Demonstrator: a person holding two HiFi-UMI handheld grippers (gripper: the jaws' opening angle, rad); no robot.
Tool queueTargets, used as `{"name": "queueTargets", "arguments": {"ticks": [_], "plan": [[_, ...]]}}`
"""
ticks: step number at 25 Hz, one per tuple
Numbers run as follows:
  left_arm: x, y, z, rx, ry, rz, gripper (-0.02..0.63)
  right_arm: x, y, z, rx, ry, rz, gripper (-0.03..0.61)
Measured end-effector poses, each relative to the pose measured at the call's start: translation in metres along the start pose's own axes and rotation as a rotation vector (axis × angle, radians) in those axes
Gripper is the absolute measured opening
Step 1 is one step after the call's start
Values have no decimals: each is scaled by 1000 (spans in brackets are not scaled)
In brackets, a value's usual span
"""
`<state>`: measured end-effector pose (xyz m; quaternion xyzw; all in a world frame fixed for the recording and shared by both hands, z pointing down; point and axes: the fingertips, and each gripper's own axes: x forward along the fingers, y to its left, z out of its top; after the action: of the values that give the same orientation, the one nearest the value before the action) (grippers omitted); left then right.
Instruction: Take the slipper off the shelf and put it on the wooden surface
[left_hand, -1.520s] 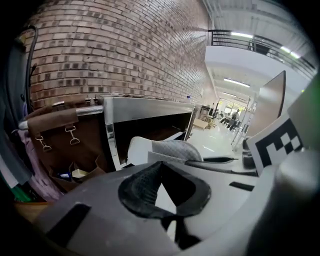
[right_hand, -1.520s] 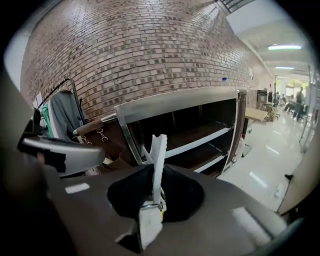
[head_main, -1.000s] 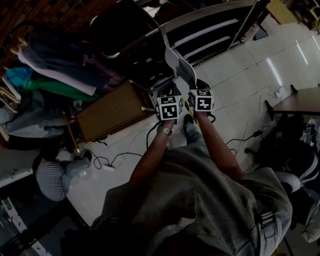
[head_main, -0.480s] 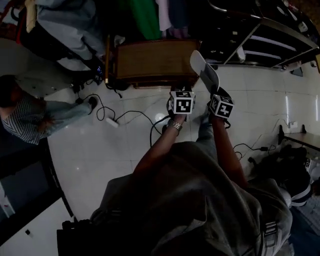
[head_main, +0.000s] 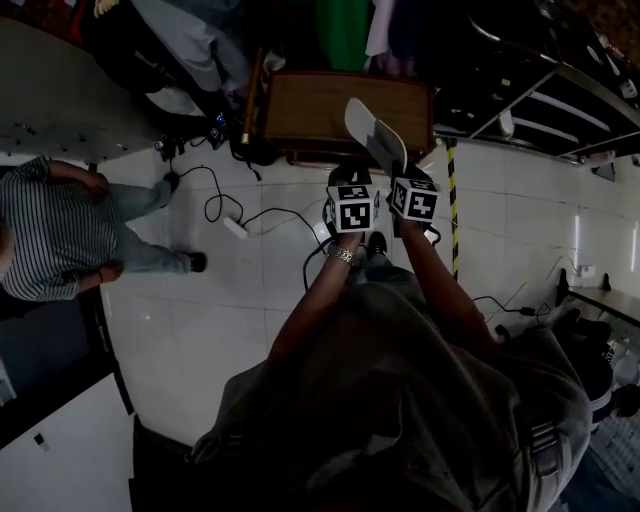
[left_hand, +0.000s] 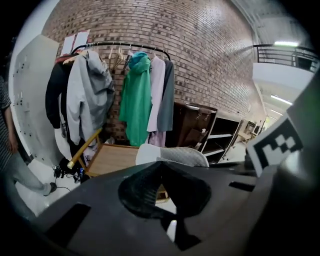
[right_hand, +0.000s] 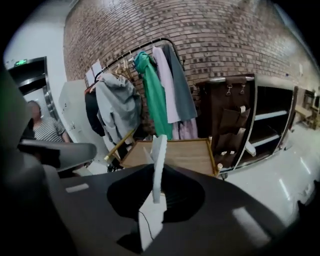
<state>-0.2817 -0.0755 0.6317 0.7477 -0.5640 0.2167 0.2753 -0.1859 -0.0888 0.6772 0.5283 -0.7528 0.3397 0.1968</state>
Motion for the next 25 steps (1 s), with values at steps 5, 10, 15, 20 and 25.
{"name": "queueTargets", "arguments": {"ticks": [5,10,15,20,25], "plan": [[-2,4,-13,-34,12,4,5,56,-65,7,141,-17,-166,41],[7,8,-34,-38,59,4,5,126,-132,35,230,-138,-237,44],[10,27,-50,-55,101,30,5,158,-178,10,400,-73,-372,59],[18,39,-40,-68,86,30,5,189,-147,-45,288,239,-184,348],[21,34,-22,-29,49,15,3,160,-119,-84,131,427,-114,380]]}}
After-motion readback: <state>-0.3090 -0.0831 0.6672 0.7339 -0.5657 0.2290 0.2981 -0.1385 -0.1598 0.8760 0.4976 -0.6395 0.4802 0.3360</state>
